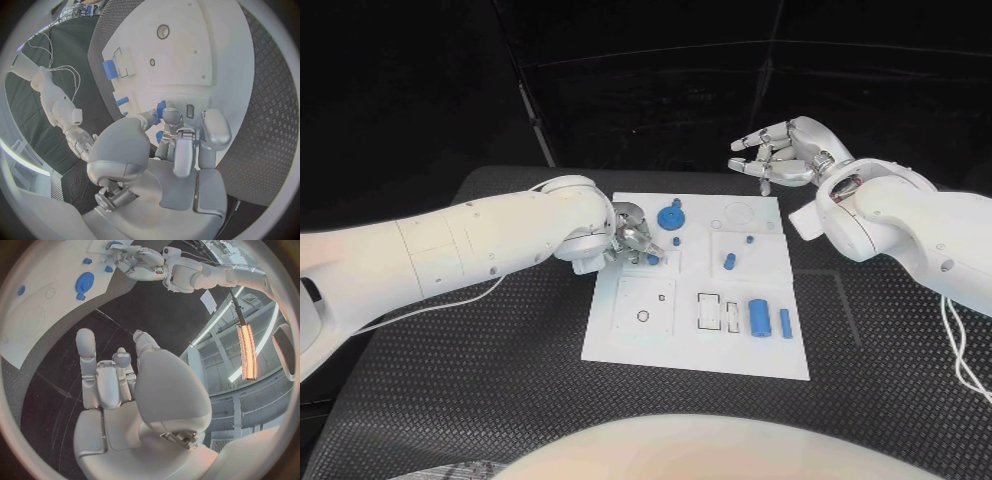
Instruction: Assemble the parts on the task board
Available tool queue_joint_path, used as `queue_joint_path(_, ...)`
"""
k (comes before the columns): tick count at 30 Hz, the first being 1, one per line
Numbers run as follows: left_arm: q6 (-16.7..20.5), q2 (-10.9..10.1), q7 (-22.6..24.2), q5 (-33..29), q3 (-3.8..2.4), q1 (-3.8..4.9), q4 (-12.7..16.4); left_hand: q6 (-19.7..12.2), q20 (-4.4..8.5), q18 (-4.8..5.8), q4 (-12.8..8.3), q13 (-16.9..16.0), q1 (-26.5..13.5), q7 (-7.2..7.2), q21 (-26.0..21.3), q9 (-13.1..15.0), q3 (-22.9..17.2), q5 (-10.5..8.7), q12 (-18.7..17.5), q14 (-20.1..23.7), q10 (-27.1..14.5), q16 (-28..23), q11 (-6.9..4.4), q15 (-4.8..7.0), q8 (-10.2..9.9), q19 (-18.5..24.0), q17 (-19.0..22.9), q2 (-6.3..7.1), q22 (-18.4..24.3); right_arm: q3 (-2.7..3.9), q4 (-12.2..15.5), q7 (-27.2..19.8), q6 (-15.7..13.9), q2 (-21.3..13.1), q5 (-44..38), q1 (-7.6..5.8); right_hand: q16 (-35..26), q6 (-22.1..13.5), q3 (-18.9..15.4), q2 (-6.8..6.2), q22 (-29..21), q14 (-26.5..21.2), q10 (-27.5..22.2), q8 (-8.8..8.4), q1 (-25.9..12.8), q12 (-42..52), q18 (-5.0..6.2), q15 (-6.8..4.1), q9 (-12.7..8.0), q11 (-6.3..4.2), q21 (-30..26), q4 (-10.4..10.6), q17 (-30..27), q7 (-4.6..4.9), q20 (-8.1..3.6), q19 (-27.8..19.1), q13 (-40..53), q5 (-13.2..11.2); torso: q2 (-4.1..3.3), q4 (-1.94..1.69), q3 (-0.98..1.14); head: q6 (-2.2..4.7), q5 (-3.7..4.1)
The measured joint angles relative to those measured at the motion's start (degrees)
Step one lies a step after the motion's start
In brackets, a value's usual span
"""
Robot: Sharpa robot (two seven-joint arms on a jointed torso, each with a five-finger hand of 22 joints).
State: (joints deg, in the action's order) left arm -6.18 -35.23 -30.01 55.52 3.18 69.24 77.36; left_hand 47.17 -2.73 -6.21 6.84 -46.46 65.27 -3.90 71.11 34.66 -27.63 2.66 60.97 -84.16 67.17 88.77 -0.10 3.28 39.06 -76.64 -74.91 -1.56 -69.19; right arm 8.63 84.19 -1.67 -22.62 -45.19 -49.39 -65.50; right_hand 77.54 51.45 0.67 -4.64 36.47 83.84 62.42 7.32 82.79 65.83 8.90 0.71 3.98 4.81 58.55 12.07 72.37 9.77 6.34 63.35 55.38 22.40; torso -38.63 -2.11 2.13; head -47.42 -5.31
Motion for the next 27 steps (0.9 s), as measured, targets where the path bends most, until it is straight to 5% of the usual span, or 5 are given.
queue_joint_path(8,3.6,-0.4,0.2,4.0,0.00,-1.14,1.1,0.0,0.06,0.00,-0.1,0.1,-0.5,0.00,0.2,0.3,-1.2,-0.01,0.0,0.0,0.0,0.2,0.01,0.00,0.3,-0.1,0.0,0.52,-0.4,-0.01,-0.3,0.0,0.1,0.0,0.0,0.00,0.0,0.0,0.0,0.00,0.0,0.0,0.0,0.00,0.0,0.0,0.00,0.00,0.0,0.00,0.0,0.0,0.0,0.00,0.00,0.0,0.0,0.2,-0.01,-0.08,0.01,0.15,0.18)
queue_joint_path(27,6.1,-1.1,0.3,8.9,-0.01,-1.43,2.7,-0.1,0.17,0.00,-0.2,-0.7,-1.3,-0.10,0.5,0.7,-2.3,-0.18,0.3,0.2,0.6,0.6,-0.21,0.20,0.6,-0.6,0.0,1.06,-1.0,-0.02,-0.8,0.0,0.6,0.4,0.0,0.01,0.0,0.0,0.0,0.00,0.0,0.0,0.0,0.00,0.0,0.0,0.00,0.00,0.0,0.00,0.0,0.0,0.0,0.00,0.00,0.0,0.0,0.2,-0.16,-0.11,-0.03,0.00,0.29)
